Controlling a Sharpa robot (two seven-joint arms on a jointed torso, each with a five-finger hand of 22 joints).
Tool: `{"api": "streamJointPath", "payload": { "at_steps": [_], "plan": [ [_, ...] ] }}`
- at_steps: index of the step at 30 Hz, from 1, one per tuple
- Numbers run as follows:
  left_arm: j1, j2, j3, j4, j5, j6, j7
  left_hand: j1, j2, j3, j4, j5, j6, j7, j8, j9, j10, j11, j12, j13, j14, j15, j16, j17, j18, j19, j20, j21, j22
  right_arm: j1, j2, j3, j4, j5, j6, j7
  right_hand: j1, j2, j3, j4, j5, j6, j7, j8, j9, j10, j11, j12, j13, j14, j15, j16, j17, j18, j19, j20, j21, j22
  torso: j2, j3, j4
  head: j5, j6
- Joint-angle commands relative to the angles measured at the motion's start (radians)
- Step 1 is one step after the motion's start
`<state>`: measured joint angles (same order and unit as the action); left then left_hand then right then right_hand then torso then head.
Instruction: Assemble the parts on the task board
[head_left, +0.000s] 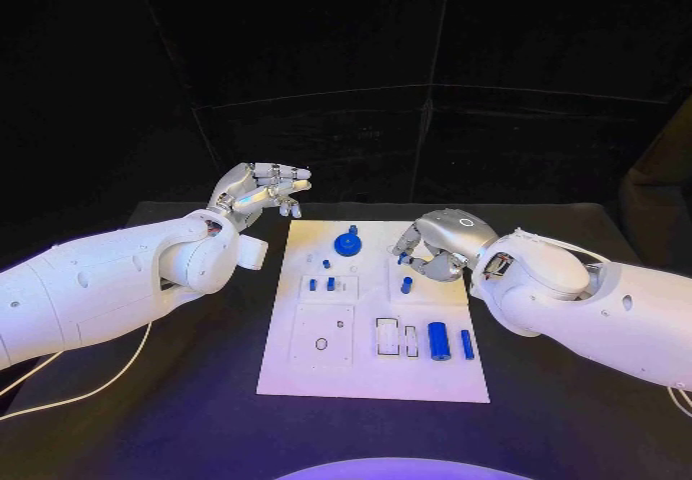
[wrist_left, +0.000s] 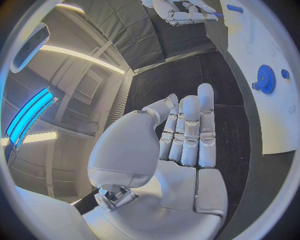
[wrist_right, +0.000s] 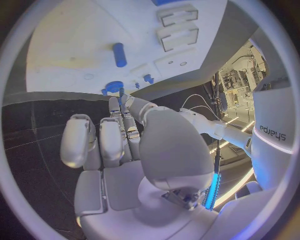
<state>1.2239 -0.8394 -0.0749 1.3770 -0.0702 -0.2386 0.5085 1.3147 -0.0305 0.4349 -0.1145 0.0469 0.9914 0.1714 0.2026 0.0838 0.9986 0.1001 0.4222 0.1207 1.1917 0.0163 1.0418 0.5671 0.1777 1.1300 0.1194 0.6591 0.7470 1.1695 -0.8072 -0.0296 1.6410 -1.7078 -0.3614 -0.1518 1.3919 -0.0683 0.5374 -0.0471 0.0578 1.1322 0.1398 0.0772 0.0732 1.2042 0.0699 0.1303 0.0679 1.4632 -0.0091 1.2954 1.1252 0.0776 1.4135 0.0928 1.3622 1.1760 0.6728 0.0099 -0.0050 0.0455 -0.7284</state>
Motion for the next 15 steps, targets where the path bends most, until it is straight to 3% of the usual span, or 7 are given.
{"api": "streamJointPath", "payload": {
  "at_steps": [1, 7, 11, 15],
  "plan": [
    [0.002, 0.000, 0.001, 0.003, 0.007, -0.001, 0.006, -0.002, 0.001, -0.007, -0.002, 0.003, -0.005, 0.000, 0.007, -0.002, -0.006, 0.001, 0.006, 0.001, -0.004, 0.002, 0.000, -0.001, 0.005, 0.004, -0.001, -0.002, -0.001, 0.002, 0.021, 0.000, 0.026, 0.019, -0.040, 0.016, -0.002, -0.004, 0.006, 0.000, 0.007, 0.001, 0.004, -0.003, 0.001, 0.003, 0.003, -0.002, 0.001, 0.035, -0.002, 0.004, 0.001, 0.001, 0.005, 0.002, 0.004, 0.001, 0.001, -0.0002, 0.0009, 0.008, -0.004],
    [0.002, 0.003, 0.001, 0.003, 0.007, -0.005, 0.006, 0.000, 0.001, -0.009, -0.004, 0.003, -0.008, 0.000, 0.008, -0.002, -0.010, 0.001, 0.010, 0.002, -0.005, 0.002, 0.000, -0.004, 0.005, 0.006, -0.001, -0.004, -0.003, 0.001, 0.073, -0.004, 0.033, 0.013, -0.007, 0.020, -0.009, -0.007, 0.007, 0.001, 0.008, 0.000, 0.006, -0.005, 0.001, 0.002, 0.005, -0.004, 0.001, 0.035, -0.001, 0.004, 0.000, 0.001, 0.004, 0.003, 0.004, 0.000, 0.001, -0.0008, 0.0027, 0.018, -0.014],
    [0.002, 0.008, 0.001, 0.003, 0.007, -0.004, 0.009, 0.001, 0.000, -0.010, -0.005, 0.003, -0.008, 0.000, 0.008, -0.002, -0.011, 0.001, 0.012, 0.002, -0.006, 0.002, -0.001, -0.005, 0.005, 0.006, -0.001, -0.005, -0.004, -0.007, 0.111, -0.027, 0.020, 0.003, 0.012, 0.025, -0.011, -0.007, 0.008, 0.002, 0.008, 0.000, 0.006, -0.005, 0.001, 0.002, 0.005, -0.004, 0.001, 0.035, -0.001, 0.004, 0.000, 0.001, 0.004, 0.003, 0.004, -0.001, 0.001, -0.0003, 0.0007, 0.031, -0.019],
    [0.002, 0.013, 0.001, 0.003, 0.007, -0.001, 0.012, -0.017, -0.009, -0.026, 0.004, 0.003, -0.011, 0.001, 0.010, -0.002, -0.016, 0.003, 0.018, 0.004, -0.006, 0.005, 0.001, -0.007, 0.004, 0.007, 0.002, -0.009, -0.007, -0.029, 0.140, -0.037, 0.008, -0.012, 0.027, 0.026, -0.011, -0.007, 0.010, 0.001, 0.009, -0.001, 0.007, -0.006, 0.000, 0.001, 0.005, -0.005, 0.001, 0.035, -0.001, 0.005, 0.000, 0.001, 0.003, 0.003, 0.003, -0.001, 0.001, -0.0004, 0.0037, 0.040, -0.026]
  ]
}}
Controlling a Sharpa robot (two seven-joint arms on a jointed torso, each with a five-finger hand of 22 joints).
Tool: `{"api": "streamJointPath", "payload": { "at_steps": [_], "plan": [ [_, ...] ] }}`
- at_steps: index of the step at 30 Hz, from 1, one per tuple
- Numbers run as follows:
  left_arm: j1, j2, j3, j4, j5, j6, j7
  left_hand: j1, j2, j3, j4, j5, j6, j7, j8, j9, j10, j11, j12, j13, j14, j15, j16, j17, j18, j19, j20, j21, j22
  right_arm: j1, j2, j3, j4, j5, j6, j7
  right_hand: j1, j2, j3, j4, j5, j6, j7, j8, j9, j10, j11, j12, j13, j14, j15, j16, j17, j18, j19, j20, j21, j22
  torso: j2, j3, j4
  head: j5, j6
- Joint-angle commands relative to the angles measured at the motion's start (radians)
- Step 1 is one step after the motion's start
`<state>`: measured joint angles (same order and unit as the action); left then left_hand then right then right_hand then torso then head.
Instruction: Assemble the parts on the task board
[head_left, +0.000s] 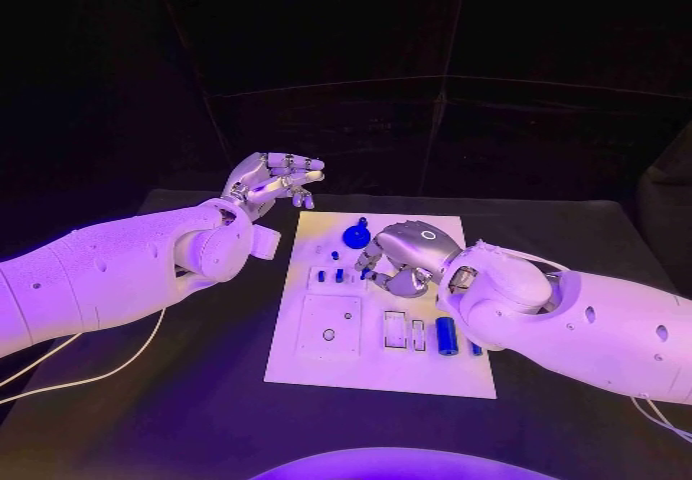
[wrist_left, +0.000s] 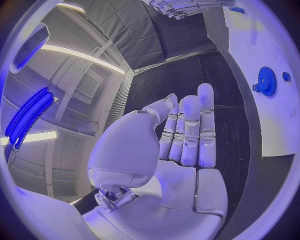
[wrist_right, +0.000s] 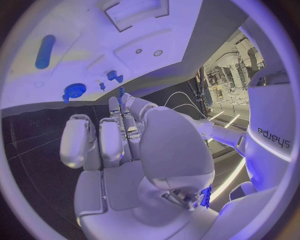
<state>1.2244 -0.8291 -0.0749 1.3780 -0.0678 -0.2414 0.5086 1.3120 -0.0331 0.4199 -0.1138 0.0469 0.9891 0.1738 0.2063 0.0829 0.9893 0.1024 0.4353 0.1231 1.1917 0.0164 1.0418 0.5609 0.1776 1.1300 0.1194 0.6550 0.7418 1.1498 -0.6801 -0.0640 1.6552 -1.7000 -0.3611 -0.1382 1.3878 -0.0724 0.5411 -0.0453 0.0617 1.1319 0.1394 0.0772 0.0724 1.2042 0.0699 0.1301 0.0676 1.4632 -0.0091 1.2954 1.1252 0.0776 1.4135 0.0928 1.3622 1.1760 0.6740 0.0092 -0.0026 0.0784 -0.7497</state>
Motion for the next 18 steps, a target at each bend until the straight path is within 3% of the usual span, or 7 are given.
{"api": "streamJointPath", "payload": {
  "at_steps": [1, 8, 18],
  "plan": [
    [0.002, 0.004, 0.001, 0.002, 0.005, 0.003, 0.012, -0.017, -0.008, -0.015, 0.005, 0.003, -0.010, -0.001, 0.007, -0.001, -0.008, 0.001, 0.007, 0.002, -0.006, 0.005, 0.001, -0.002, 0.005, 0.008, 0.002, -0.007, -0.003, -0.016, 0.020, -0.004, -0.010, -0.023, 0.031, 0.013, -0.007, -0.003, 0.006, -0.001, 0.006, -0.001, 0.007, -0.006, 0.001, 0.001, 0.005, -0.005, 0.001, 0.035, -0.001, 0.005, 0.000, 0.001, 0.003, 0.003, 0.003, -0.002, 0.000, 0.0003, -0.0019, 0.013, -0.005],
    [0.002, 0.009, 0.001, 0.000, 0.005, 0.005, 0.009, -0.019, -0.009, -0.019, 0.007, 0.003, -0.010, -0.002, 0.008, -0.001, -0.010, 0.001, 0.010, 0.003, -0.006, 0.005, 0.001, -0.003, 0.005, 0.008, 0.002, -0.008, -0.004, -0.046, 0.058, -0.009, -0.034, -0.052, 0.069, 0.012, -0.009, -0.005, 0.009, -0.003, 0.008, -0.004, 0.008, -0.008, 0.000, -0.001, 0.006, -0.007, 0.001, 0.035, 0.000, 0.006, 0.001, 0.001, 0.004, 0.003, 0.004, -0.001, 0.000, 0.0006, -0.0030, 0.020, -0.014],
    [0.002, 0.013, 0.001, 0.000, 0.005, 0.005, 0.008, -0.019, -0.008, -0.020, 0.008, 0.003, -0.010, -0.002, 0.009, -0.001, -0.010, 0.000, 0.012, 0.003, -0.006, 0.005, 0.002, -0.004, 0.005, 0.009, 0.003, -0.010, -0.005, -0.065, 0.080, -0.010, -0.059, -0.073, 0.096, 0.008, -0.010, -0.006, 0.009, -0.004, 0.009, -0.005, 0.008, -0.008, 0.000, -0.002, 0.006, -0.008, 0.001, 0.035, 0.000, 0.005, 0.000, 0.001, 0.004, 0.004, 0.004, 0.000, 0.000, 0.0008, -0.0025, 0.030, -0.026]
  ]
}}
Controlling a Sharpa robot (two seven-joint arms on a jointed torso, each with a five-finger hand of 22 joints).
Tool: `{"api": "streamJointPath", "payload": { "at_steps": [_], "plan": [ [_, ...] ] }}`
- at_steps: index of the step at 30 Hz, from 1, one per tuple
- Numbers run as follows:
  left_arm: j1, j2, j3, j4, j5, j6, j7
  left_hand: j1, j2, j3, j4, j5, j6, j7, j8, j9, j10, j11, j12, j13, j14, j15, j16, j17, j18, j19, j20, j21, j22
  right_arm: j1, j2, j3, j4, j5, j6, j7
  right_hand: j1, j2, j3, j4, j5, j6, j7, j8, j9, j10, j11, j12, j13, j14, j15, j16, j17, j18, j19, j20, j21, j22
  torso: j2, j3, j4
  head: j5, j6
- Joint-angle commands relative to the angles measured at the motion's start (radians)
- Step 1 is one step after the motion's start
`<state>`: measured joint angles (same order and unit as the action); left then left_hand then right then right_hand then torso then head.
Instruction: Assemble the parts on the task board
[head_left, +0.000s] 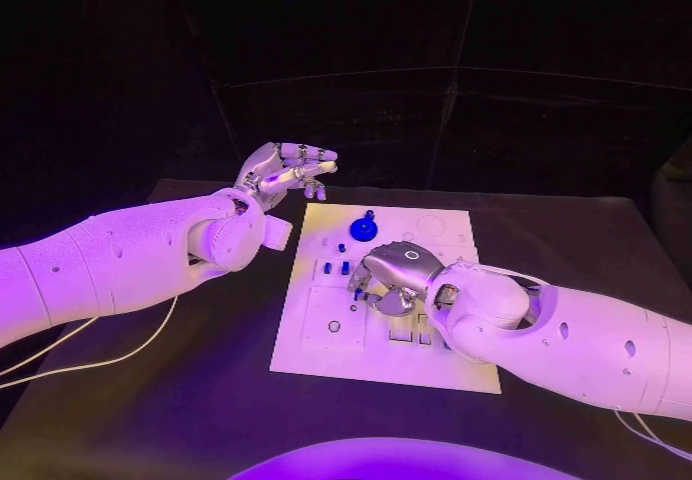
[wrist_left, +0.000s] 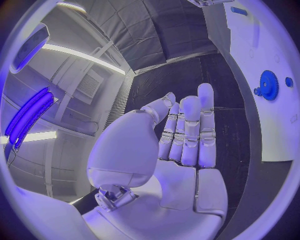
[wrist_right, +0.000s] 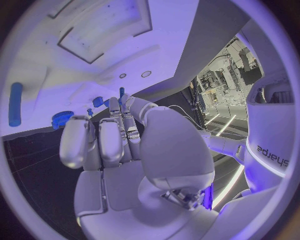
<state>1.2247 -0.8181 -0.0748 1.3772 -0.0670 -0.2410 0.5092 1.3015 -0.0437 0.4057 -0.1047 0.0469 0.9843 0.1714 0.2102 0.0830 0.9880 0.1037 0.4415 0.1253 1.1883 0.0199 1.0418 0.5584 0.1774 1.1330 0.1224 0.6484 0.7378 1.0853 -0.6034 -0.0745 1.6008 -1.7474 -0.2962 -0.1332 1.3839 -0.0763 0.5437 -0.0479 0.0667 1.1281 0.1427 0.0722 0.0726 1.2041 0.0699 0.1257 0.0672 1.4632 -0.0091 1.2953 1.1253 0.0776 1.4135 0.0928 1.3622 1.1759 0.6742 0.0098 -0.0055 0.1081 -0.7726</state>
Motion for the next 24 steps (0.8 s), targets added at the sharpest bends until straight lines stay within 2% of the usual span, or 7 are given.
{"api": "streamJointPath", "payload": {
  "at_steps": [1, 11, 24],
  "plan": [
    [0.002, 0.002, 0.001, 0.000, 0.004, 0.004, 0.007, -0.009, 0.003, -0.006, -0.001, 0.003, -0.006, 0.000, 0.005, -0.001, -0.009, -0.001, 0.006, 0.001, -0.002, 0.001, 0.002, -0.002, 0.005, 0.006, 0.000, -0.003, -0.001, -0.002, 0.005, 0.000, -0.007, -0.026, 0.033, 0.003, -0.006, -0.003, 0.006, -0.001, 0.004, -0.001, 0.005, -0.003, 0.000, -0.002, 0.007, -0.004, 0.001, 0.035, 0.000, 0.005, 0.000, 0.001, 0.004, 0.004, 0.004, 0.000, -0.001, -0.0001, 0.0001, -0.001, -0.004],
    [0.002, 0.005, 0.001, -0.003, 0.004, 0.006, 0.006, -0.009, 0.003, -0.006, -0.001, 0.003, -0.006, 0.000, 0.005, -0.001, -0.009, -0.001, 0.006, 0.001, -0.002, 0.001, 0.002, -0.002, 0.005, 0.006, 0.000, -0.003, -0.001, -0.018, 0.020, 0.000, -0.017, -0.030, 0.042, 0.000, -0.007, -0.004, 0.006, -0.002, 0.005, -0.002, 0.005, -0.003, 0.000, -0.002, 0.007, -0.004, 0.001, 0.035, 0.000, 0.006, 0.000, 0.001, 0.003, 0.004, 0.004, -0.001, 0.000, 0.0006, -0.0009, 0.002, -0.006],
    [0.002, 0.007, 0.001, -0.006, 0.004, 0.007, 0.004, -0.009, 0.003, -0.006, -0.001, 0.003, -0.006, 0.000, 0.005, -0.001, -0.009, -0.001, 0.006, 0.001, -0.002, 0.001, 0.002, -0.002, 0.005, 0.006, 0.000, -0.003, -0.001, -0.026, 0.030, 0.000, -0.025, -0.042, 0.049, -0.006, -0.007, -0.004, 0.006, -0.002, 0.005, -0.002, 0.006, -0.003, 0.000, -0.002, 0.007, -0.004, 0.001, 0.035, 0.000, 0.005, -0.001, 0.001, 0.003, 0.004, 0.003, -0.001, 0.000, 0.0008, -0.0005, 0.001, -0.009]
  ]
}}
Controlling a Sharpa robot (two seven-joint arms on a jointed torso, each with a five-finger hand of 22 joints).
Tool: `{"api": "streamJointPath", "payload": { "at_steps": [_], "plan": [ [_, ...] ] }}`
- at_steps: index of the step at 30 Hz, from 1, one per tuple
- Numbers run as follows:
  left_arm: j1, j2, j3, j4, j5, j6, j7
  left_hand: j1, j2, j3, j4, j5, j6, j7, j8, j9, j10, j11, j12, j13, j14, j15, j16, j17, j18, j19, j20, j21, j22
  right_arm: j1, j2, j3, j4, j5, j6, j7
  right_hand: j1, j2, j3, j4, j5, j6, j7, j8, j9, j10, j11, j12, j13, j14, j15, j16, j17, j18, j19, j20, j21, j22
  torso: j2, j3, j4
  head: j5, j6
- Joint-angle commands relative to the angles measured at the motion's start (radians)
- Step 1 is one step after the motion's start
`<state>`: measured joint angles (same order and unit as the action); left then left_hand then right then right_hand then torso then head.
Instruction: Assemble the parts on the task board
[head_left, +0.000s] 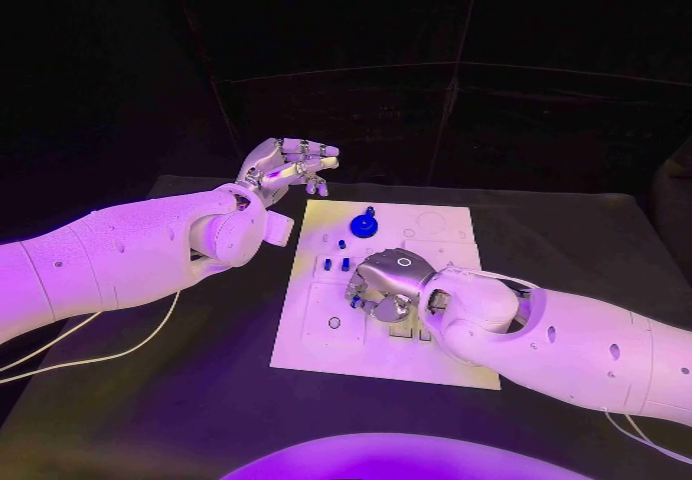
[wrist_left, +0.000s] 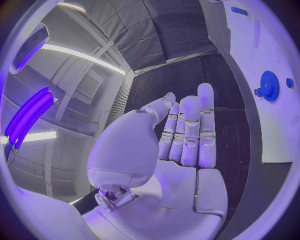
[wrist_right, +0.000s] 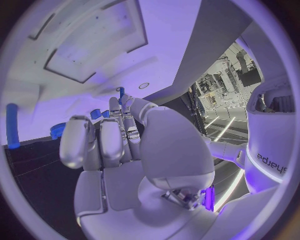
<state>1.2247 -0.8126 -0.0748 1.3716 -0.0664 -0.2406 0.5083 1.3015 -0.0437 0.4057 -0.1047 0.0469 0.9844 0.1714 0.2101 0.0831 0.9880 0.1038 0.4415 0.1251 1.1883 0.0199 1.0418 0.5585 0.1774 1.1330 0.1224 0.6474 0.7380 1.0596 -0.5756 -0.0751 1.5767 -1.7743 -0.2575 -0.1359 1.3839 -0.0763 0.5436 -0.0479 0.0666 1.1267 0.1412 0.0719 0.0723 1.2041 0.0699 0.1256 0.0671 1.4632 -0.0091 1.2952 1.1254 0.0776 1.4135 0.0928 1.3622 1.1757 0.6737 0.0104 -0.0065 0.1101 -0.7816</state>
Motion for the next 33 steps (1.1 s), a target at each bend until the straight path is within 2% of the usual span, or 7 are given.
{"api": "streamJointPath", "payload": {
  "at_steps": [1, 9, 25, 31, 33],
  "plan": [
    [0.002, 0.001, 0.001, 0.000, 0.004, 0.007, 0.005, -0.009, 0.003, -0.006, -0.001, 0.003, -0.006, 0.000, 0.005, -0.001, -0.009, -0.001, 0.006, 0.001, -0.003, 0.001, 0.002, -0.002, 0.005, 0.006, 0.000, -0.002, -0.002, 0.000, 0.003, 0.000, -0.002, -0.018, 0.011, -0.005, -0.008, -0.004, 0.007, -0.002, 0.005, 0.000, 0.007, -0.003, 0.000, -0.002, 0.007, -0.004, 0.001, 0.035, 0.000, 0.005, -0.001, 0.001, 0.003, 0.004, 0.003, -0.001, 0.000, -0.0002, 0.0006, 0.000, -0.001],
    [0.002, 0.001, 0.001, -0.001, 0.004, 0.010, 0.003, -0.009, 0.003, -0.006, -0.001, 0.003, -0.006, 0.000, 0.005, -0.001, -0.009, -0.001, 0.006, 0.001, -0.003, 0.001, 0.002, -0.002, 0.005, 0.006, 0.000, -0.002, -0.002, -0.003, 0.008, 0.000, -0.007, -0.060, 0.018, -0.048, -0.008, -0.004, 0.007, -0.002, 0.006, -0.001, 0.007, -0.003, 0.000, -0.002, 0.007, -0.004, 0.001, 0.034, 0.000, 0.004, -0.003, 0.001, 0.002, 0.004, 0.003, -0.003, 0.000, -0.0007, 0.0015, 0.000, -0.004],
    [0.002, 0.002, 0.001, -0.002, 0.004, 0.015, -0.004, -0.006, 0.004, -0.007, -0.002, 0.003, -0.006, 0.000, 0.006, -0.001, -0.011, -0.001, 0.008, 0.002, -0.003, 0.001, 0.002, -0.004, 0.006, 0.007, 0.000, -0.004, -0.003, -0.010, 0.022, 0.000, -0.008, -0.084, 0.038, -0.059, -0.009, -0.004, 0.008, -0.003, 0.007, 0.000, 0.007, -0.003, 0.000, -0.001, 0.007, -0.005, 0.002, 0.034, 0.001, 0.003, -0.007, 0.002, 0.001, 0.004, 0.001, -0.005, -0.001, -0.0009, 0.0016, 0.001, -0.007],
    [0.002, 0.002, 0.001, -0.002, 0.004, 0.015, -0.005, -0.006, 0.004, -0.007, -0.002, 0.003, -0.006, 0.000, 0.006, -0.001, -0.011, -0.001, 0.008, 0.002, -0.003, 0.001, 0.002, -0.004, 0.006, 0.007, 0.000, -0.004, -0.003, -0.010, 0.024, 0.000, -0.008, -0.083, 0.060, -0.057, -0.034, -0.021, -0.007, 0.001, 0.015, -0.005, 0.008, -0.005, -0.001, -0.004, 0.008, -0.008, 0.002, 0.032, 0.002, 0.002, -0.011, 0.003, -0.002, 0.006, -0.002, -0.010, -0.001, -0.0005, 0.0006, 0.002, -0.006],
    [0.002, 0.002, 0.001, -0.002, 0.004, 0.015, -0.005, -0.006, 0.004, -0.007, -0.002, 0.003, -0.006, 0.000, 0.006, -0.001, -0.011, -0.001, 0.008, 0.002, -0.003, 0.001, 0.002, -0.004, 0.006, 0.007, 0.000, -0.004, -0.003, -0.010, 0.024, 0.000, -0.009, -0.076, 0.047, -0.061, -0.048, -0.029, -0.016, 0.006, 0.022, -0.017, 0.010, -0.008, -0.003, -0.013, 0.011, -0.014, 0.001, 0.031, 0.005, 0.001, -0.014, 0.003, -0.004, 0.007, -0.004, -0.013, -0.001, -0.0008, 0.0005, 0.001, -0.006]
  ]
}}
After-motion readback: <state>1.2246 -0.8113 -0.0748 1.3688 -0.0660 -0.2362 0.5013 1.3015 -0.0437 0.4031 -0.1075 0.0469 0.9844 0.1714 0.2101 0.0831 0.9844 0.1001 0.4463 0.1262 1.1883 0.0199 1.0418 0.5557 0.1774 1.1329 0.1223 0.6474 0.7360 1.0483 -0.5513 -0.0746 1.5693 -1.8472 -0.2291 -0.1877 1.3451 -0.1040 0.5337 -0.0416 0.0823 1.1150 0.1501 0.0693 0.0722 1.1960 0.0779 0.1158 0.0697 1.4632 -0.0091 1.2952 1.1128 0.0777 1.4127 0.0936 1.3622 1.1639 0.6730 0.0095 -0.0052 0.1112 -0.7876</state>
